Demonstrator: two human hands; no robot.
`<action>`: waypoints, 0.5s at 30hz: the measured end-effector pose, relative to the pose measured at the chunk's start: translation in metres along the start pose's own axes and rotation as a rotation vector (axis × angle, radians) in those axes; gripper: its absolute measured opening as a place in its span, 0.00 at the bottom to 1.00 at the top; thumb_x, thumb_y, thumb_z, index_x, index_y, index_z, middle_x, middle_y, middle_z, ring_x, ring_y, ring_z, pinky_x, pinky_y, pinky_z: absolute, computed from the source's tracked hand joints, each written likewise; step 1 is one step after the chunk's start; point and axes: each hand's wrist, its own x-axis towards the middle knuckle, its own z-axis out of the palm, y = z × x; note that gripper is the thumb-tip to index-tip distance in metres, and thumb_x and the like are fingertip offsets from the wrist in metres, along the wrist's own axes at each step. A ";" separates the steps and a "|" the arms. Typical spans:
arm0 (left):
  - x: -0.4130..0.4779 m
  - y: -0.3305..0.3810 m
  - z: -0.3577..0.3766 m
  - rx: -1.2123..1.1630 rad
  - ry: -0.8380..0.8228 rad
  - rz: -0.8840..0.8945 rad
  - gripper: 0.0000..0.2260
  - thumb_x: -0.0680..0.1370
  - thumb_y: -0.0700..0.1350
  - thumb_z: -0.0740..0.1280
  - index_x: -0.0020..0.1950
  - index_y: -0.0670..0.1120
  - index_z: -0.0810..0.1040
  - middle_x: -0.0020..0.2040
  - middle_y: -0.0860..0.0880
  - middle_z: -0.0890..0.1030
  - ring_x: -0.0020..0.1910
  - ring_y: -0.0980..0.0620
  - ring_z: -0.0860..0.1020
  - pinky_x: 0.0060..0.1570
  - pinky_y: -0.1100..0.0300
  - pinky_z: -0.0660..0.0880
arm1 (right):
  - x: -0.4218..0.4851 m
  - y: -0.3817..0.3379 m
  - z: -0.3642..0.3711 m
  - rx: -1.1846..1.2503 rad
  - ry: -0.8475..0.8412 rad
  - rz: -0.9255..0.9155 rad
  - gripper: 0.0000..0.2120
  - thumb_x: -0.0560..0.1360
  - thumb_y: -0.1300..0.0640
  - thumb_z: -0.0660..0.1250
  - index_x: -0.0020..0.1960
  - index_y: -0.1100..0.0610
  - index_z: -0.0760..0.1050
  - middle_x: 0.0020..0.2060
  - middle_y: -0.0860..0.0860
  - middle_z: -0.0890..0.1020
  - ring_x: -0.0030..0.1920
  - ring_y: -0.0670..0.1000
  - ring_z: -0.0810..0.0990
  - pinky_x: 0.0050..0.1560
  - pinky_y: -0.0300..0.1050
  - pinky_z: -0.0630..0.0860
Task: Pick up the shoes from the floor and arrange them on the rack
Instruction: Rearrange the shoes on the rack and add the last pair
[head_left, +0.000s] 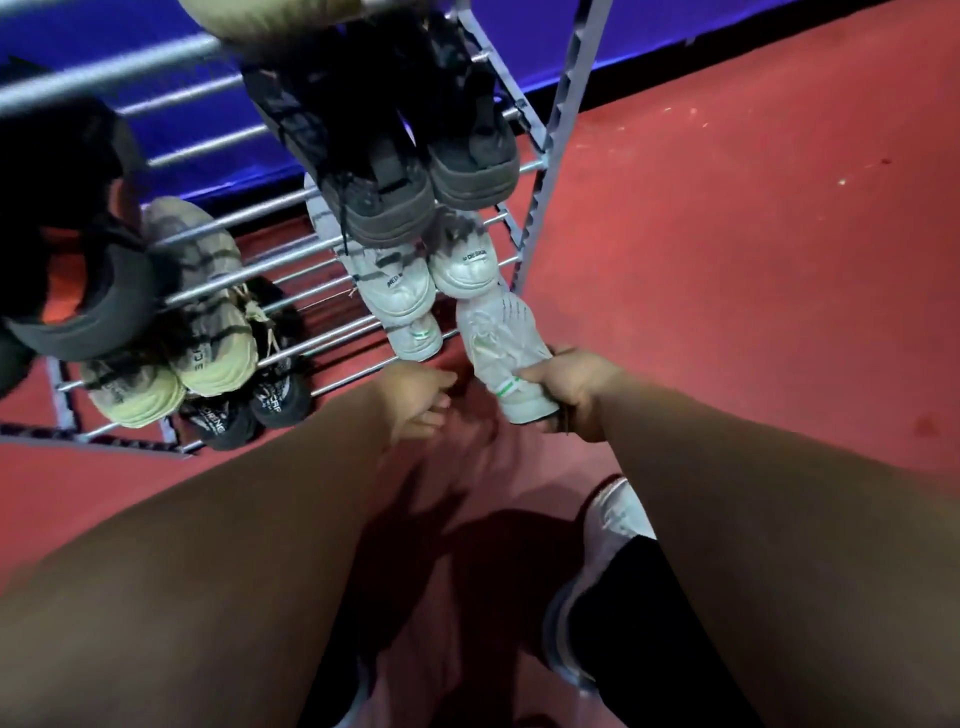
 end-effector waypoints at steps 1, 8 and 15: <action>0.011 0.001 -0.006 0.011 0.062 0.002 0.10 0.82 0.50 0.65 0.57 0.46 0.78 0.48 0.46 0.80 0.46 0.47 0.79 0.55 0.50 0.79 | 0.012 -0.002 0.001 0.035 -0.007 -0.011 0.16 0.80 0.56 0.70 0.66 0.49 0.74 0.46 0.53 0.84 0.32 0.51 0.81 0.24 0.40 0.77; 0.069 0.003 -0.038 0.003 0.314 0.105 0.17 0.71 0.49 0.76 0.55 0.40 0.83 0.30 0.50 0.74 0.28 0.49 0.72 0.35 0.57 0.75 | 0.079 -0.019 0.017 0.165 -0.030 -0.097 0.23 0.79 0.57 0.71 0.71 0.45 0.72 0.46 0.49 0.85 0.33 0.52 0.82 0.30 0.41 0.75; 0.096 -0.002 -0.050 -0.065 0.397 0.071 0.20 0.70 0.51 0.78 0.60 0.49 0.80 0.51 0.50 0.83 0.43 0.50 0.81 0.48 0.47 0.84 | 0.122 -0.039 0.030 0.322 0.053 -0.091 0.17 0.80 0.59 0.69 0.67 0.49 0.73 0.52 0.52 0.84 0.40 0.51 0.81 0.36 0.43 0.76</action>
